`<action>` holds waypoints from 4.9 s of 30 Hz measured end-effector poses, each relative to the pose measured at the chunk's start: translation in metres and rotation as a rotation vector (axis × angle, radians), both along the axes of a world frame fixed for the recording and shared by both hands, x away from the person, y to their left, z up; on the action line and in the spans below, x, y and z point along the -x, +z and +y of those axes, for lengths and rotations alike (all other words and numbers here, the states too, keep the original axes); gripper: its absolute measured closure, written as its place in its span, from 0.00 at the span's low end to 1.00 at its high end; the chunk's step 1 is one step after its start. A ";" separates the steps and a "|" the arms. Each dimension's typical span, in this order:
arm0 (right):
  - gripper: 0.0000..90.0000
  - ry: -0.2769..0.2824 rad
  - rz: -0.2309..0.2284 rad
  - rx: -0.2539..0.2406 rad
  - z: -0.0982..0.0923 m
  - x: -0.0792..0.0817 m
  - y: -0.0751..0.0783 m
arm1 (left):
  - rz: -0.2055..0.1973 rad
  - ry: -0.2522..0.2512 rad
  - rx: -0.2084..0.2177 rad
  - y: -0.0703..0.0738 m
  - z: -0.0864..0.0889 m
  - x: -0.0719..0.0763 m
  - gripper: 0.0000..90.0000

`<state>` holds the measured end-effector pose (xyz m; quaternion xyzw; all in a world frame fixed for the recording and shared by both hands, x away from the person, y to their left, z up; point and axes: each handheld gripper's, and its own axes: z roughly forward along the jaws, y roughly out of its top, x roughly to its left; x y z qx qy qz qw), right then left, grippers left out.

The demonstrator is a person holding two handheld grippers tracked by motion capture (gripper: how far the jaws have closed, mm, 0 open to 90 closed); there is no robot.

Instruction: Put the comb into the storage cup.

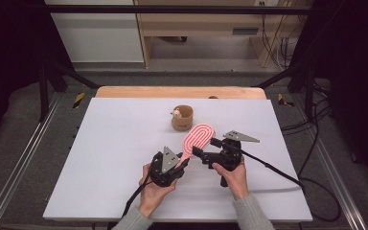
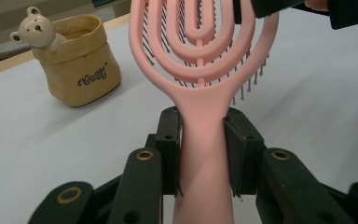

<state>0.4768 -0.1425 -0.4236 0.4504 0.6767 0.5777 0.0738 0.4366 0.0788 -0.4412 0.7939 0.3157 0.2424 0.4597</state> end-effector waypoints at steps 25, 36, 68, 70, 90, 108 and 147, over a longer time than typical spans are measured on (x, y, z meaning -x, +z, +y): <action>0.31 0.001 0.075 -0.005 0.001 -0.002 -0.001 | -0.031 -0.019 -0.006 -0.001 -0.009 0.010 0.77; 0.46 0.023 0.112 -0.037 -0.002 -0.003 0.000 | -0.046 -0.019 -0.014 -0.002 -0.012 0.011 0.77; 0.67 0.057 0.157 -0.107 -0.007 0.003 0.004 | -0.065 -0.020 -0.029 -0.005 -0.020 0.013 0.77; 0.68 0.062 0.153 -0.109 -0.008 0.004 0.005 | -0.064 -0.021 -0.030 -0.005 -0.020 0.013 0.77; 0.70 0.089 0.126 -0.134 -0.009 0.007 0.007 | -0.066 -0.031 -0.017 -0.005 -0.019 0.011 0.72; 0.70 0.071 0.098 -0.135 -0.011 0.009 0.010 | -0.040 -0.035 0.010 -0.003 -0.015 0.007 0.50; 0.70 0.004 0.013 -0.091 -0.025 0.011 0.023 | 0.090 -0.143 0.130 0.029 0.044 -0.019 0.06</action>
